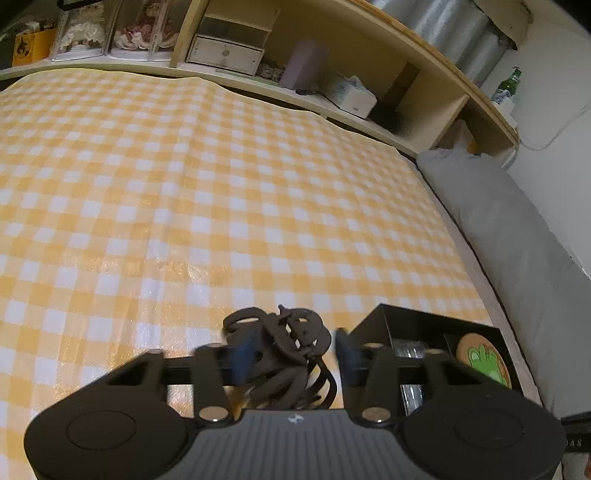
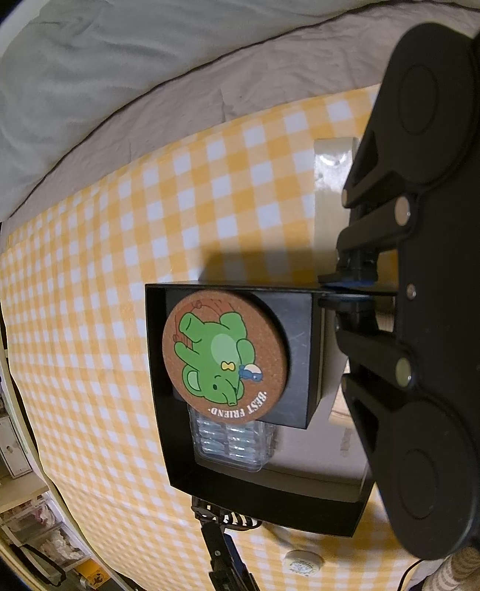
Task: Organize rigid objects
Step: 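Move the left tool to the dark claw clip and grasp it, then lift the dark claw clip with the left tool and carry it toward the tray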
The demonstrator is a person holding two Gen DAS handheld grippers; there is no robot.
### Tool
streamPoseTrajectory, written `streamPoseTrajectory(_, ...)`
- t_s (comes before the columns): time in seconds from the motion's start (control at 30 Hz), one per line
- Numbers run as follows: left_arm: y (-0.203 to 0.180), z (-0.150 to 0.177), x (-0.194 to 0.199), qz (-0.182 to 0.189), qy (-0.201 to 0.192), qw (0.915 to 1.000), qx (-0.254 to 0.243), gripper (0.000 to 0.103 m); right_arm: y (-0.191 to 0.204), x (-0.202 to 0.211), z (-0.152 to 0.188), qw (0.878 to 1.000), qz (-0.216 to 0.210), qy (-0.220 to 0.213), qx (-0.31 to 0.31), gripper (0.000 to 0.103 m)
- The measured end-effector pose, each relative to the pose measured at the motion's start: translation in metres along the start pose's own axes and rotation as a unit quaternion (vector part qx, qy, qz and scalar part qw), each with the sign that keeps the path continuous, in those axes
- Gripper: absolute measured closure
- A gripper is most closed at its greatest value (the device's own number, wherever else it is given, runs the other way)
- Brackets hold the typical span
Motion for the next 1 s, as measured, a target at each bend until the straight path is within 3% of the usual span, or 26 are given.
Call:
streamPoseTrajectory(0.07, 0.003, -0.002, 0.0, 0.004, -0.007, 0.9998, 0.018, 0.09, 0.0, 0.0, 0.0, 1.0, 0.001, 0.0, 0.002, 0.097)
streamPoseTrajectory(0.27, 0.019, -0.001, 0.006, 0.03, -0.001, 0.9989, 0.036, 0.092, 0.001, -0.002, 0.0, 1.0, 0.002, 0.005, 0.005, 0.097)
streamPoseTrajectory(0.4, 0.032, -0.014, 0.015, 0.036, 0.013, 0.9991, 0.02, 0.099, 0.001, -0.003, -0.001, 1.0, 0.004, 0.006, 0.006, 0.097)
streamPoseTrajectory(0.53, 0.049, -0.027, 0.022, 0.011, 0.026, 0.9996, 0.002, 0.1, 0.001, -0.003, -0.001, 1.0, 0.004, 0.006, 0.006, 0.097)
streamPoseTrajectory(0.7, 0.07, -0.033, 0.028, -0.025, 0.008, 0.9997, 0.001, 0.099, 0.002, -0.004, -0.001, 1.0, 0.007, 0.007, 0.009, 0.097)
streamPoseTrajectory(0.77, 0.074, -0.034, 0.029, -0.03, 0.004, 0.9995, 0.008, 0.09, 0.002, -0.004, -0.001, 1.0, 0.007, 0.007, 0.01, 0.097)
streamPoseTrajectory(0.9, 0.065, -0.034, 0.03, -0.039, 0.001, 0.9992, -0.008, 0.05, 0.002, -0.003, -0.001, 1.0, 0.007, 0.007, 0.01, 0.097)
streamPoseTrajectory(1.0, 0.051, -0.032, 0.027, -0.063, 0.004, 0.9965, -0.055, 0.044, 0.002, -0.004, -0.001, 1.0, 0.008, 0.007, 0.012, 0.097)
Point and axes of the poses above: each gripper's, at about its wrist camera, not at the fingertips, and x roughly against the way its jaws point, y to its left, z to its underside, the point moved 4 cm from there along -x, roughly the way its jaws point, and after that the axes turned 11 degrees about y, right-handed, at the moved point
